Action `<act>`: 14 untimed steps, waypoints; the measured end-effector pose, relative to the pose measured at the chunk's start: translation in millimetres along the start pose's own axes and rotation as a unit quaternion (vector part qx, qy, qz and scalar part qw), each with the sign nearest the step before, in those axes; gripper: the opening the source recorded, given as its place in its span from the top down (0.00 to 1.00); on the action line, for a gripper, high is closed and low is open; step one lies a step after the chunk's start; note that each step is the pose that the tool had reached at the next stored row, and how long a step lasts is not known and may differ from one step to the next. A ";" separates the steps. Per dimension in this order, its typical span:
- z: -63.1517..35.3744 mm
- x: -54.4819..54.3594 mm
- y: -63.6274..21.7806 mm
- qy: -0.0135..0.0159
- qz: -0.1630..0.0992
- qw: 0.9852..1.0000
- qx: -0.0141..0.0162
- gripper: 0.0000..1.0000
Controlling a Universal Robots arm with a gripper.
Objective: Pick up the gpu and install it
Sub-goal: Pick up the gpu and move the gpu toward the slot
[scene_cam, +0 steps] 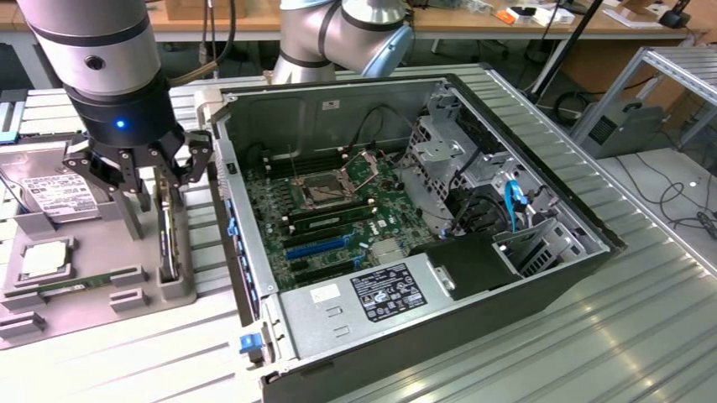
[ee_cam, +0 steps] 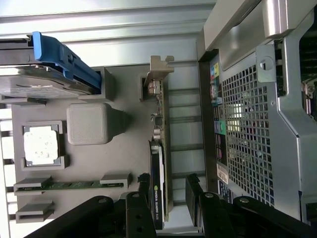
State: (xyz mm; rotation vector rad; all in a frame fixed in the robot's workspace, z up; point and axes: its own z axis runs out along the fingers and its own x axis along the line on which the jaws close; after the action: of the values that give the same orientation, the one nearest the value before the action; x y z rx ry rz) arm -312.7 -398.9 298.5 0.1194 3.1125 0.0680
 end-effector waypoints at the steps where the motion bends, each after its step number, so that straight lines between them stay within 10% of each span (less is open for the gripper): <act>1: 0.3 0.0 0.0 0.000 0.000 1.000 0.000 0.58; 14: 3.1 0.1 -0.1 0.000 0.000 1.000 0.000 0.58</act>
State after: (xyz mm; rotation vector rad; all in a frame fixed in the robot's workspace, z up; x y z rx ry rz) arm -312.7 -398.9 295.4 0.1193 3.1124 0.0681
